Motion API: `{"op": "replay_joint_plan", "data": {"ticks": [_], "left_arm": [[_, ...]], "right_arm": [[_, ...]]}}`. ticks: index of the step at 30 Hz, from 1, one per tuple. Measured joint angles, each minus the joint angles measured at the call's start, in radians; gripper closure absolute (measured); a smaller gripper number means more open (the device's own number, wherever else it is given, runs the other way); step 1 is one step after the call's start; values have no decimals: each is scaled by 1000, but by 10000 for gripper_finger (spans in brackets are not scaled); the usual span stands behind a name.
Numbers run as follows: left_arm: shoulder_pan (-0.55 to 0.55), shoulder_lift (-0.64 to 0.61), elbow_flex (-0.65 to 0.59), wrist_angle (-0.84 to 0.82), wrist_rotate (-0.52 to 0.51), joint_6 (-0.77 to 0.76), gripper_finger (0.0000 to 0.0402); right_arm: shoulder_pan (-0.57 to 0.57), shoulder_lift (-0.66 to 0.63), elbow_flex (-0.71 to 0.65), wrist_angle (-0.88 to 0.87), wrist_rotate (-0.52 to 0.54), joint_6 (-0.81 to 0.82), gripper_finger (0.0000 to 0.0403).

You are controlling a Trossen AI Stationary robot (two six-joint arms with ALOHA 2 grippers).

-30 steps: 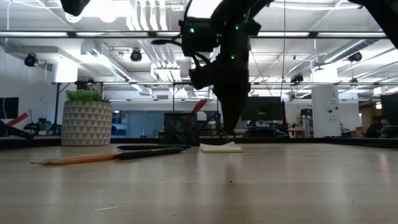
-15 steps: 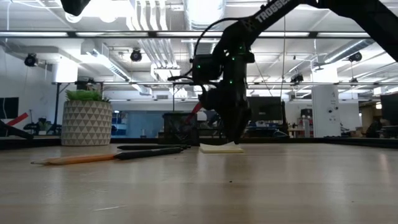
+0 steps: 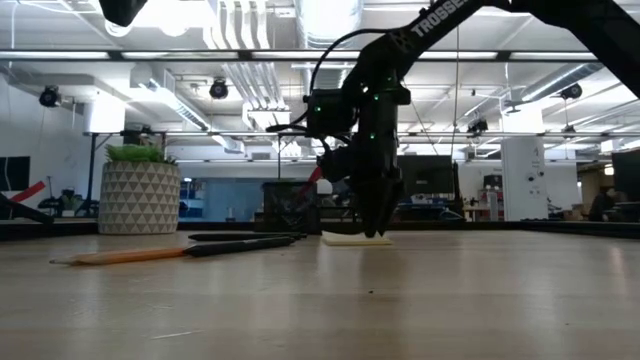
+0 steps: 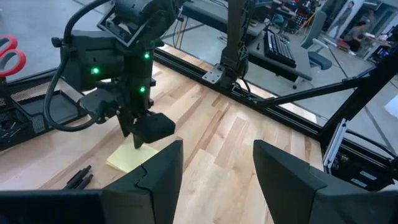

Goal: Pick and place office supplies into organizer
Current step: Put the sticky note into the right section of the black desk organizer

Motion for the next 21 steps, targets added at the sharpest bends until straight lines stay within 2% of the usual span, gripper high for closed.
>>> {"op": "replay_joint_plan", "data": {"ticks": [13, 18, 21], "left_arm": [[15, 0, 0, -1, 0, 1, 222], [20, 0, 0, -2, 0, 1, 222], [22, 0, 0, -2, 0, 1, 222]], "right_arm": [[1, -1, 2, 24, -15, -42, 379], [2, -15, 38, -1, 2, -45, 392], [3, -52, 82, -41, 88, -38, 393]]}}
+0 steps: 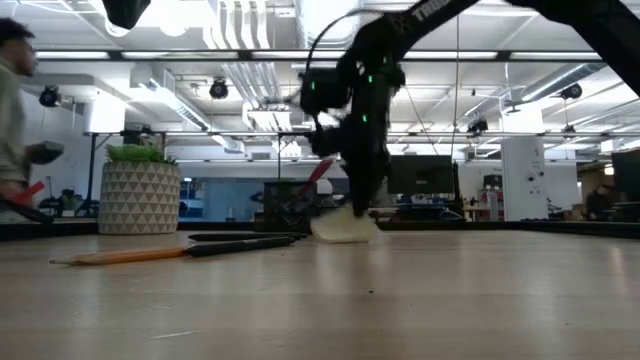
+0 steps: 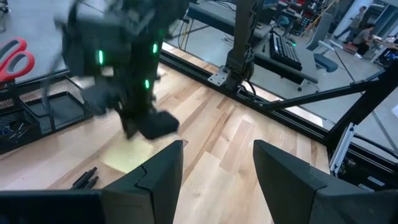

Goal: Pick and place office supplies into organizer
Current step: Put the sticky note into the right section of the black desk organizer

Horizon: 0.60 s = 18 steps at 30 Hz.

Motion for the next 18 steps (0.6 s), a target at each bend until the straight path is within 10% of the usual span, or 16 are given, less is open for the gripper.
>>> {"op": "replay_joint_plan", "data": {"ticks": [9, 18], "left_arm": [[0, 0, 0, 1, 0, 0, 222], [0, 0, 0, 2, 0, 0, 222]], "right_arm": [[-90, -78, 189, -49, 235, 98, 394], [-301, -31, 236, -96, 101, 179, 394]]}}
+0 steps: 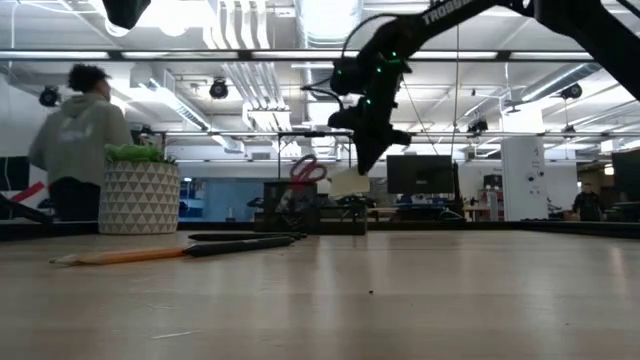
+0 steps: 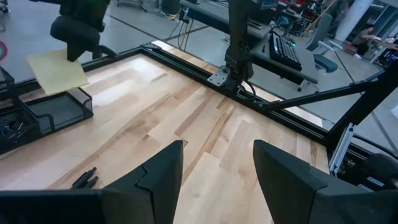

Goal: Pick and place office supplies into organizer
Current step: Put the sticky note into the right section of the black desk organizer

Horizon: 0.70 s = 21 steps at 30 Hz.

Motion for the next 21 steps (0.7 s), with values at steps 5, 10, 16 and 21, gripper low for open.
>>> {"op": "replay_joint_plan", "data": {"ticks": [5, 10, 16, 21], "left_arm": [[0, 0, 0, 0, 0, 0, 222], [4, 0, 0, 0, 0, 0, 222], [13, 0, 0, 0, 0, 0, 222], [13, 0, 0, 0, 0, 0, 222]], "right_arm": [[-14, 22, -52, 29, -37, -18, 394], [-11, 32, -71, 89, -40, -18, 394], [-21, 56, -92, 169, -36, -12, 394], [-18, 108, -89, 167, -16, -34, 388]]}}
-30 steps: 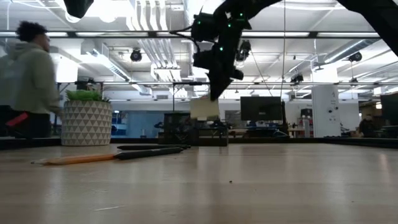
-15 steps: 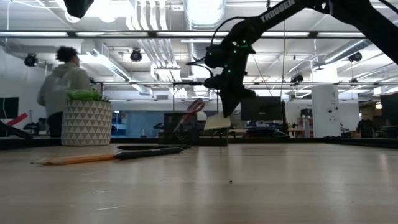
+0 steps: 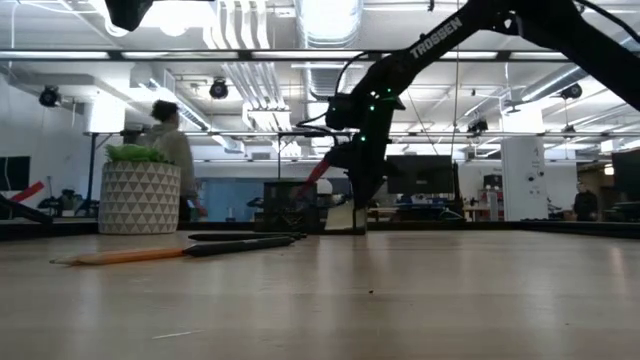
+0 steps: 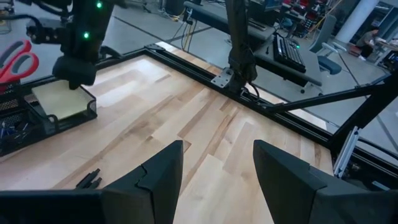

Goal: Pick and place office supplies into organizer
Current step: Put the sticky note into the right section of the black desk organizer, then put the top pen into the top left section of the black desk organizer

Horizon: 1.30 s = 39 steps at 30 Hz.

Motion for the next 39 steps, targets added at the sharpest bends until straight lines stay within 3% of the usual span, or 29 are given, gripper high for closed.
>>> {"op": "replay_joint_plan", "data": {"ticks": [4, 12, 17, 20, 24, 32, 35, 39], "left_arm": [[0, 0, 0, 1, 0, -2, 222], [30, -9, 0, 1, 1, -5, 222], [72, -60, 7, 2, 25, 69, 222], [124, -83, 6, -8, 131, 182, 222], [269, -63, 5, -108, 393, 237, 222], [576, 62, 3, -187, 764, 333, 222], [647, 132, 2, -194, 847, 479, 222], [702, 237, 2, -194, 864, 682, 222]], "right_arm": [[21, 16, 3, 14, 47, -28, 351], [38, 6, 31, -33, 62, -31, 221], [59, -11, 95, -51, 78, -58, 166], [91, -42, 157, -110, 92, -156, 153], [175, -100, 216, -240, 112, -294, 150], [287, -265, 133, -341, 137, -378, 162], [323, -346, 64, -335, 134, -383, 165], [355, -449, -35, -280, 139, -354, 165]]}}
